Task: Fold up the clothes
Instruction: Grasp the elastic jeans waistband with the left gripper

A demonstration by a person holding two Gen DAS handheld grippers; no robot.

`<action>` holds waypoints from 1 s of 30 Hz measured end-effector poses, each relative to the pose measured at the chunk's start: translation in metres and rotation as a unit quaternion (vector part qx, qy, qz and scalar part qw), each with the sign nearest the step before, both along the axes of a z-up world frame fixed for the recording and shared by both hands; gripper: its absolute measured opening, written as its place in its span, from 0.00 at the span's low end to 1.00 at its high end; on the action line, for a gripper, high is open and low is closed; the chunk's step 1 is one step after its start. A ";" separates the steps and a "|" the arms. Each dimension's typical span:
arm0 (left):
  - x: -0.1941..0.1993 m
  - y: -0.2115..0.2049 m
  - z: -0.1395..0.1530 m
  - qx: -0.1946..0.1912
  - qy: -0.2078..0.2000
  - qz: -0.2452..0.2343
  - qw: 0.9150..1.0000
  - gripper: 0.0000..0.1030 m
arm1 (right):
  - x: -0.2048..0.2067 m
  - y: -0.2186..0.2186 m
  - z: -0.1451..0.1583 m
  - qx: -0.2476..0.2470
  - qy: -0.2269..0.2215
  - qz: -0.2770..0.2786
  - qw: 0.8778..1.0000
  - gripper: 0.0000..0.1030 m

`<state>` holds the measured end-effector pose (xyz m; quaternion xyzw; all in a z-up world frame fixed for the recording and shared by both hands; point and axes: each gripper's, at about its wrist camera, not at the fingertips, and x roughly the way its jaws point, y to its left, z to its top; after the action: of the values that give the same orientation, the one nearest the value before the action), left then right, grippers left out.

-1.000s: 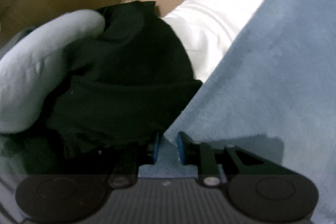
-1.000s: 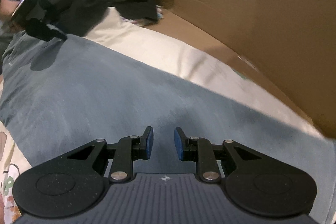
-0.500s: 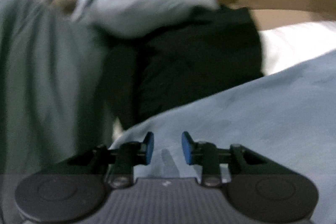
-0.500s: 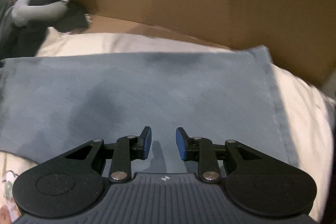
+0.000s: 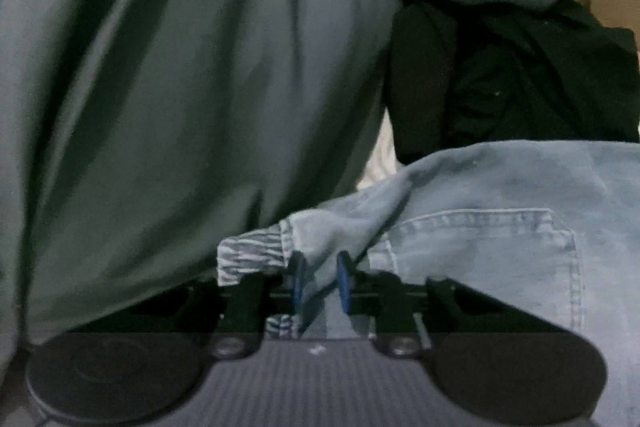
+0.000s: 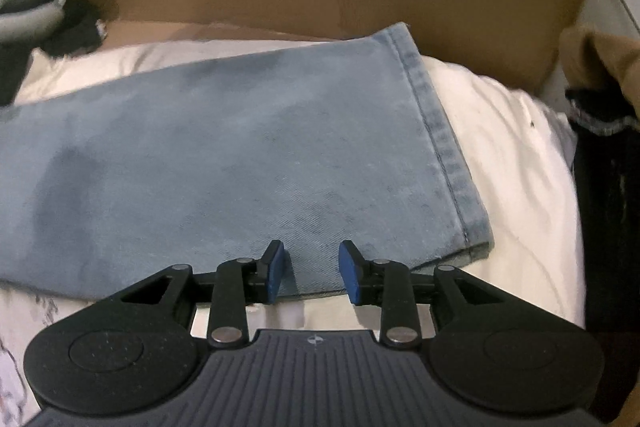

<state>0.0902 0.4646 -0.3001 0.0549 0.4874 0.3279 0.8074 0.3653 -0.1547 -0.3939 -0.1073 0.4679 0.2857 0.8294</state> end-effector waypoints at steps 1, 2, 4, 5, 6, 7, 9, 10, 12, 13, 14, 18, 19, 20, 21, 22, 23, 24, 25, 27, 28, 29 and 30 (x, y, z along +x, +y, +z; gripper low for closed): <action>0.002 0.004 -0.003 -0.005 0.005 -0.004 1.000 0.17 | 0.001 -0.001 0.000 0.003 0.002 -0.004 1.000 0.36; 0.005 0.009 -0.008 -0.005 0.015 -0.009 1.000 0.14 | 0.002 0.000 0.000 0.002 0.003 -0.004 1.000 0.36; 0.010 0.020 -0.014 -0.008 0.027 -0.010 1.000 0.09 | 0.001 0.001 0.000 -0.003 -0.001 0.000 1.000 0.36; 0.012 0.026 -0.017 -0.012 0.030 -0.007 0.999 0.03 | 0.000 0.002 -0.001 -0.005 -0.004 0.002 1.000 0.36; 0.015 0.032 -0.019 -0.016 0.030 -0.002 0.999 0.02 | -0.001 0.002 -0.001 -0.006 -0.006 0.003 1.000 0.36; 0.018 0.037 -0.022 -0.018 0.031 0.002 0.999 0.02 | -0.001 0.003 -0.001 -0.007 -0.007 0.004 1.000 0.36; 0.026 0.045 -0.029 -0.026 0.034 0.006 0.999 0.03 | -0.001 0.003 -0.001 -0.009 -0.009 0.006 1.000 0.36; 0.030 0.047 -0.033 -0.028 0.038 0.009 0.999 0.03 | -0.001 0.004 -0.001 -0.010 -0.009 0.006 1.000 0.36; 0.040 0.052 -0.040 -0.032 0.044 0.015 0.998 0.03 | -0.002 0.004 -0.001 -0.013 -0.011 0.008 1.000 0.36; 0.045 0.055 -0.044 -0.035 0.045 0.021 0.998 0.03 | -0.002 0.005 -0.002 -0.014 -0.012 0.009 1.000 0.36; 0.050 0.057 -0.045 -0.038 0.046 0.026 0.998 0.03 | -0.002 0.005 -0.002 -0.015 -0.012 0.010 1.000 0.36; 0.062 0.063 -0.039 -0.049 0.053 0.036 0.997 0.03 | -0.002 0.002 0.000 -0.015 -0.010 0.008 1.000 0.37; 0.061 0.061 -0.034 -0.048 0.053 0.034 0.997 0.03 | -0.002 0.001 0.001 -0.016 -0.010 0.005 1.000 0.37; 0.060 0.060 -0.029 -0.047 0.052 0.032 0.997 0.03 | -0.003 -0.001 0.003 -0.016 -0.012 0.001 1.000 0.37; 0.057 0.058 -0.022 -0.047 0.047 0.030 0.997 0.03 | -0.005 -0.003 0.005 -0.017 -0.013 -0.002 1.000 0.37; 0.054 0.055 -0.015 -0.047 0.043 0.029 0.998 0.03 | -0.006 -0.004 0.007 -0.017 -0.015 -0.003 1.000 0.37; 0.050 0.053 -0.009 -0.048 0.041 0.028 0.998 0.03 | -0.008 -0.006 0.008 -0.017 -0.015 -0.004 1.000 0.37; 0.046 0.049 -0.003 -0.048 0.040 0.024 0.998 0.03 | -0.009 -0.009 0.010 -0.015 -0.016 -0.006 1.000 0.38; 0.041 0.044 0.003 -0.047 0.038 0.016 0.998 0.03 | -0.010 -0.012 0.012 -0.013 -0.016 -0.011 1.000 0.38; 0.031 0.034 0.014 -0.045 0.034 0.006 0.998 0.04 | -0.013 -0.018 0.017 -0.007 -0.018 -0.020 1.000 0.38; 0.025 0.029 0.019 -0.045 0.032 0.004 0.998 0.04 | -0.014 -0.022 0.019 -0.004 -0.019 -0.025 0.999 0.39; 0.019 0.025 0.022 -0.046 0.030 0.006 0.998 0.04 | -0.015 -0.025 0.021 0.000 -0.021 -0.033 0.999 0.41; 0.013 0.021 0.024 -0.048 0.028 0.008 0.998 0.04 | -0.015 -0.029 0.024 0.004 -0.022 -0.041 0.999 0.43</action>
<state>0.1027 0.4858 -0.2763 0.0212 0.5250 0.3088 0.7928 0.3503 -0.1838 -0.3703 -0.0913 0.4522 0.2507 0.8511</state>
